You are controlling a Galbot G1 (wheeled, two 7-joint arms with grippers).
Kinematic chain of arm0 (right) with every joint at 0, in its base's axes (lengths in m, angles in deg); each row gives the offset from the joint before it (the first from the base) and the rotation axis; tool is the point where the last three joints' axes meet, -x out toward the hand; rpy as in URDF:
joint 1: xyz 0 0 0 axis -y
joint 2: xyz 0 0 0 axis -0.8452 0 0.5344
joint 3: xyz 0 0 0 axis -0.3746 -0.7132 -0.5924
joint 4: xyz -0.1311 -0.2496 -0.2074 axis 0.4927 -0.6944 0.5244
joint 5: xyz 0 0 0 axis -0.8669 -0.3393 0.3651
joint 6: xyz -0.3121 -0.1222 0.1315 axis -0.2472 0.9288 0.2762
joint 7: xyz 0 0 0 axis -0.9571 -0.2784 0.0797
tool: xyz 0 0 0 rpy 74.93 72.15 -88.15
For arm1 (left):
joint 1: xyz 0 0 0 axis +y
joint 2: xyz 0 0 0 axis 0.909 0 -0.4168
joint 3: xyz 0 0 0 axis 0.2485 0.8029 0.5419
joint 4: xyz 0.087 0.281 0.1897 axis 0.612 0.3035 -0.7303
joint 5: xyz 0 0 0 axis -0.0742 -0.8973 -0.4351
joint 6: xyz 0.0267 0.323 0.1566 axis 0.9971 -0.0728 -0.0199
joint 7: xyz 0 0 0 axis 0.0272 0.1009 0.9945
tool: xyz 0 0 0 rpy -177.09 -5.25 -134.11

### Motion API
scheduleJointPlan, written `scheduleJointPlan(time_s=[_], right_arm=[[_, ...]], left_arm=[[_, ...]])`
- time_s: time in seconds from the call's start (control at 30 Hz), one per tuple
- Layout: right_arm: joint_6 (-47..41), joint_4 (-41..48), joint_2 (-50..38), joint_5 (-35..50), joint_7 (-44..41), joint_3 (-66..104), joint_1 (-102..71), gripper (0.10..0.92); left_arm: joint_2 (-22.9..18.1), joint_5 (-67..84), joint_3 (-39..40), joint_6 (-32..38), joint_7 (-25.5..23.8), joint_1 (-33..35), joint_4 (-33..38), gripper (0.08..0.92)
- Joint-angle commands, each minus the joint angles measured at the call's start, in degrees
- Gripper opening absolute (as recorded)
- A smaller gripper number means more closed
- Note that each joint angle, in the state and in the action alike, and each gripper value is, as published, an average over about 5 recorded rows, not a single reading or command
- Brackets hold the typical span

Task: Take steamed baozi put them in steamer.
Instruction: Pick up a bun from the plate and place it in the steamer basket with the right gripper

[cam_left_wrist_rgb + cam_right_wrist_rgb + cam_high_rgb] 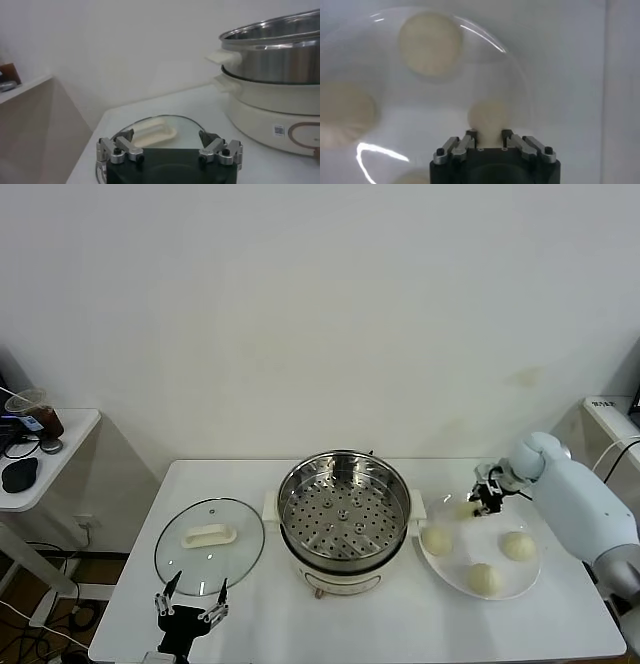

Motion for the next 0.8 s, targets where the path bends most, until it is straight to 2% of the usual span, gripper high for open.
scheduleJointPlan(time_s=[0.03, 0.23, 0.4, 0.53, 0.67, 0.8], right_arm=[[-0.5, -3.7, -1.3, 9.5, -2.2, -6.0, 9.7, 0.344], [3.6, -2.3, 3.5, 19.3, -5.6, -16.5, 25.7, 0.359], [18.5, 3.0, 11.8, 27.9, -7.5, -23.7, 35.4, 0.365], [31.5, 2.6, 15.9, 34.7, -8.0, -29.0, 38.6, 0.366], [41.0, 0.5, 18.5, 33.6, -8.0, -31.2, 38.4, 0.372], [43.3, -2.3, 19.7, 28.8, -8.3, -32.8, 37.0, 0.378]], left_arm=[[0.1, 0.0, 0.2, -0.1, 0.1, -0.4, 0.2, 0.823], [0.0, 0.0, 0.2, -0.5, 0.4, -1.0, 0.9, 0.823], [0.0, 0.1, 0.2, -0.6, 0.6, -1.4, 1.0, 0.823], [-0.2, 0.2, 0.2, -0.7, 0.8, -1.7, 1.0, 0.823], [-0.4, 0.2, 0.2, -0.7, 0.9, -1.7, 0.8, 0.823], [-0.7, 0.3, -0.1, -0.7, 1.1, -1.5, 0.7, 0.823]])
